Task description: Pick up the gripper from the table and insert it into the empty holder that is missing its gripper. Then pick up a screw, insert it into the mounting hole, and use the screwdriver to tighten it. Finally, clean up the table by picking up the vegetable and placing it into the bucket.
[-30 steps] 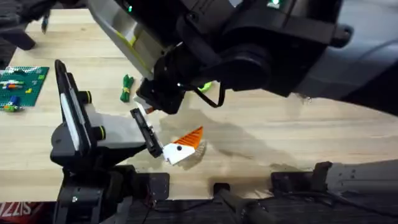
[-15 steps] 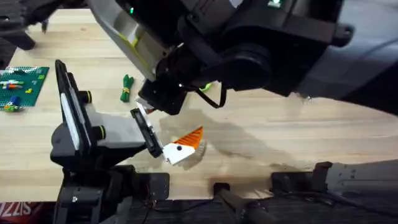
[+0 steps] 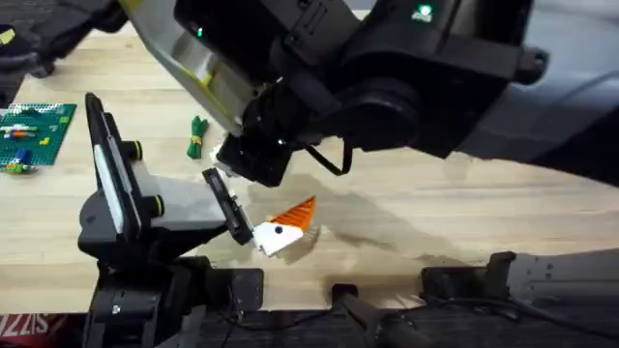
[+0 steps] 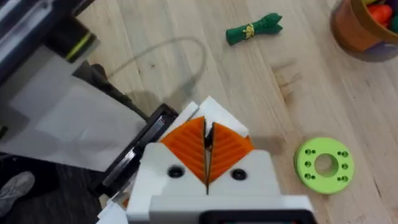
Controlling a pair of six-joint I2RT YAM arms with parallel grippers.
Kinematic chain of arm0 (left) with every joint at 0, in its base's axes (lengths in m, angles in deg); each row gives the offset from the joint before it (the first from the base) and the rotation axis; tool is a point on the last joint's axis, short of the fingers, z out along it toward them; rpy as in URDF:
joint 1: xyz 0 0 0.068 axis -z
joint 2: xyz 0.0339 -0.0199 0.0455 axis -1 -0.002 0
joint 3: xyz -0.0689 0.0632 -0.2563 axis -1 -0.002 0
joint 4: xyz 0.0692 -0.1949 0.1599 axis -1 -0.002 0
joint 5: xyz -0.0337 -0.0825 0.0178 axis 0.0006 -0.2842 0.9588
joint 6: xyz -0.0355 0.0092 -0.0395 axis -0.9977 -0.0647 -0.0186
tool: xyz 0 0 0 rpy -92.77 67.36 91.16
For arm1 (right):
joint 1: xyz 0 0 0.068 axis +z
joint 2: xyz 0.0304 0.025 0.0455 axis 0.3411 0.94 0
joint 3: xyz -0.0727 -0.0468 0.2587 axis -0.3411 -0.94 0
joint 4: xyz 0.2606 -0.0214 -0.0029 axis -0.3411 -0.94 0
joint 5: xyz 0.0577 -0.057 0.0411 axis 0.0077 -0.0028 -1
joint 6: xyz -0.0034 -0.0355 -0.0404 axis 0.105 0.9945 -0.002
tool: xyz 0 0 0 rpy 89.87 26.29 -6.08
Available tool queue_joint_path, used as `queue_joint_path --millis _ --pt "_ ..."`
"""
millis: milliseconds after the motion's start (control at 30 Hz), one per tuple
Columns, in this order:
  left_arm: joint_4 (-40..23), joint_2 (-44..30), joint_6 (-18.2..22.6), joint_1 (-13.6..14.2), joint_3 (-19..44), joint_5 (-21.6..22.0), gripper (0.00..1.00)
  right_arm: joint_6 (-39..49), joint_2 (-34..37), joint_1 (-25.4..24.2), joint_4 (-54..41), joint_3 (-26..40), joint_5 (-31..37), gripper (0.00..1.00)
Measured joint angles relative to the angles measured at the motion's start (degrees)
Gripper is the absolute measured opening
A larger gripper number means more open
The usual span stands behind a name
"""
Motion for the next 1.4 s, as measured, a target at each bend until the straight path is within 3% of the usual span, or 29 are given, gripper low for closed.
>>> queue_joint_path --millis 867,933,1167,1233,1300,1400 --pt "-0.1 -0.1 -0.9 -0.1 0.0 1.2 0.986 0.0 2.1 0.0 2.3 0.0 0.8 0.007" --pt "0.0 -0.1 -0.9 -0.1 0.0 1.2 0.986 -0.1 2.1 0.0 2.1 0.0 0.7 0.055" --pt "0.0 -0.1 -1.1 -0.1 0.0 1.7 0.986 -0.3 2.1 -0.3 2.0 0.0 1.1 0.38" --pt "0.0 -0.1 -1.1 -0.1 0.0 1.7 0.985 -0.3 2.1 -0.7 1.8 0.2 2.0 0.559" --pt "0.0 -0.1 -0.9 -0.1 0.0 1.7 0.986 -0.2 2.1 -1.1 1.6 0.6 2.5 0.678" --pt "0.0 -0.1 -0.9 -0.1 0.0 1.7 0.986 -0.2 2.1 -1.2 1.2 1.2 2.8 0.759"
